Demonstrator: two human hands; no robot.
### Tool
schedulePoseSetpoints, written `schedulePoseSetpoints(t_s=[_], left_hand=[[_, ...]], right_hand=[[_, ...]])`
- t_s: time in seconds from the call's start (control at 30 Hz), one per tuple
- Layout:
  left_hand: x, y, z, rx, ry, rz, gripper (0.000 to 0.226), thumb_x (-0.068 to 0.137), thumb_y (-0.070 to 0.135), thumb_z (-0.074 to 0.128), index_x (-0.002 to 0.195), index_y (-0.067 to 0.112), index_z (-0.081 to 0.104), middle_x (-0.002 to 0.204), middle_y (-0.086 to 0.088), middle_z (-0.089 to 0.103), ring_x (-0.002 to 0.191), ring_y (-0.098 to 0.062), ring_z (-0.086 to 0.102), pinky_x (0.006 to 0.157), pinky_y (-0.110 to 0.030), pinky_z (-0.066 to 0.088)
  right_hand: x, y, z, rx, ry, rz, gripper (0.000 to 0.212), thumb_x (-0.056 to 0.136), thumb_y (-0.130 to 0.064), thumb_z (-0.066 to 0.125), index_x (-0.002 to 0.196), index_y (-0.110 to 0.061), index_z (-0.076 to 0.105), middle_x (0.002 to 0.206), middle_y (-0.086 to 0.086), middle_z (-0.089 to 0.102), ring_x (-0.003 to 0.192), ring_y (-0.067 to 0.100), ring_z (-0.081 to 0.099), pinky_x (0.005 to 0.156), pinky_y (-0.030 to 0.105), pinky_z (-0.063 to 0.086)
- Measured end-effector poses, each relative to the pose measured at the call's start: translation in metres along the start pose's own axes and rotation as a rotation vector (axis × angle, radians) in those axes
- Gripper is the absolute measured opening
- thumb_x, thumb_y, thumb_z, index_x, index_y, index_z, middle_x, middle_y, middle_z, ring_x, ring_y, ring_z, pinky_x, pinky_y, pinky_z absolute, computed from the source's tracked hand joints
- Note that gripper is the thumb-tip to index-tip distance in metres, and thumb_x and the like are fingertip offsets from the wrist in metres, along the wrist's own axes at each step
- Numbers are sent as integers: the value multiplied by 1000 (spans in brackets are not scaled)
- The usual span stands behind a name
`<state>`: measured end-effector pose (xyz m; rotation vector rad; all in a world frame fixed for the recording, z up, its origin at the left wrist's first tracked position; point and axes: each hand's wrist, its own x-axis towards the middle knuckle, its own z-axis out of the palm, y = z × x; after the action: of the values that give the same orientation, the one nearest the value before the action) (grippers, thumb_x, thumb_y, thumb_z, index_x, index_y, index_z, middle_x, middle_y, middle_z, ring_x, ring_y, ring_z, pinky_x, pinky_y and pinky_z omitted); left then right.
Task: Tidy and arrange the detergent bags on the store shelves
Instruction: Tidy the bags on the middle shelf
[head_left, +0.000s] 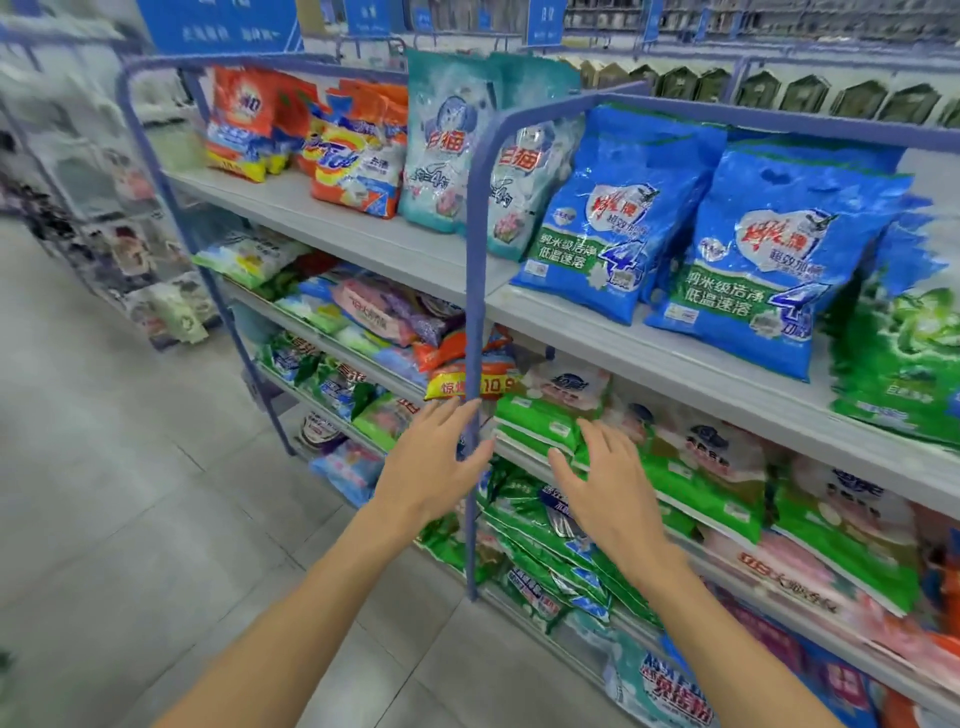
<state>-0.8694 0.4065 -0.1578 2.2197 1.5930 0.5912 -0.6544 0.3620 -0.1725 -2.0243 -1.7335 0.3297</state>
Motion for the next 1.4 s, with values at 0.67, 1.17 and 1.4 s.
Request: schedulePoseSetpoints(t_s=[0.67, 1.17, 1.4], left_hand=[[134, -282, -137, 131, -56, -71, 65, 104, 52, 44, 159, 18, 32, 163, -6, 35, 153, -26, 23, 125, -35, 13], [329, -312, -58, -40, 133, 196, 37, 100, 35, 57, 116, 3, 66, 116, -20, 67, 115, -39, 53, 101, -44, 38], [380, -298, -21, -137, -51, 150, 33, 101, 31, 55, 119, 6, 68, 121, -19, 69, 114, -37, 58, 95, -37, 42]], right_hand=[[167, -223, 160, 29, -74, 144, 70, 104, -55, 42, 159, -14, 30, 164, 4, 33, 152, 24, 26, 122, 40, 24], [323, -213, 232, 413, 185, 616, 49, 103, -42, 51, 131, -2, 51, 119, 20, 61, 114, 39, 58, 78, 34, 36], [348, -211, 265, 561, 417, 634, 38, 94, -44, 66, 110, -9, 65, 100, 11, 67, 88, 29, 59, 76, 33, 43]])
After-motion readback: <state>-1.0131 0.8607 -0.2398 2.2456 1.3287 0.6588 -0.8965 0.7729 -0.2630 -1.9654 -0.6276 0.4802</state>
